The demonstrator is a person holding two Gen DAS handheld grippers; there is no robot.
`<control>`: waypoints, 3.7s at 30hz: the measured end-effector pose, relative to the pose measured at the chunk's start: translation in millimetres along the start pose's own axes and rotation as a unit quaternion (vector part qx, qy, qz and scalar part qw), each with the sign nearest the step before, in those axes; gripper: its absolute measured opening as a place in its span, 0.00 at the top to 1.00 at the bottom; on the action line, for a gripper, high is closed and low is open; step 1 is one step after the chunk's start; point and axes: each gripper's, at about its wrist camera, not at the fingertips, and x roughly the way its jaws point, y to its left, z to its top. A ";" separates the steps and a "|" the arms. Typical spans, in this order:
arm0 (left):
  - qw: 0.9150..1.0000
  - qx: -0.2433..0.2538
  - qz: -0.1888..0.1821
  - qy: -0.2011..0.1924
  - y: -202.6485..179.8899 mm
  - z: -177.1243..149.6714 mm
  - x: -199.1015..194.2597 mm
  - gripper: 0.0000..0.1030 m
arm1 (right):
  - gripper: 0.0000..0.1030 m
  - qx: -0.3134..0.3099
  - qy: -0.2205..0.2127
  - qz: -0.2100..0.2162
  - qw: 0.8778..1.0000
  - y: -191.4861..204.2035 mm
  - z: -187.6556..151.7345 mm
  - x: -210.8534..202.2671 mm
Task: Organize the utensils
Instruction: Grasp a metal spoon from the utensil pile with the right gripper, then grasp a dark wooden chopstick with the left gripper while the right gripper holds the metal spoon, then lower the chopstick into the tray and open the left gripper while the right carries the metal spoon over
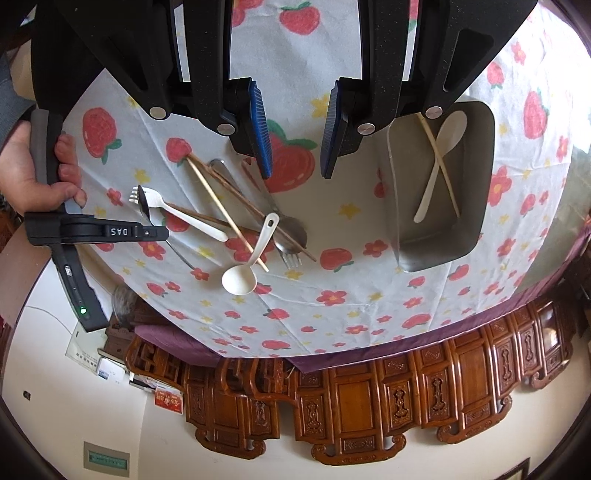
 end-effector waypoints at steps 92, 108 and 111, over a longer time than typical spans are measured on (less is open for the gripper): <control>0.989 -0.048 -0.020 0.135 12.5 16.0 96.4 0.96 | 0.96 -0.064 -0.018 0.050 0.997 43.9 -44.1 -50.7; 0.995 -0.077 -0.035 0.059 74.3 28.7 13.2 0.96 | 0.96 -0.119 -0.033 0.083 0.989 128.0 -25.2 -41.3; 0.995 -0.082 -0.026 0.046 93.4 31.4 0.8 0.96 | 0.96 -0.132 -0.033 0.092 0.986 151.4 -21.2 -38.6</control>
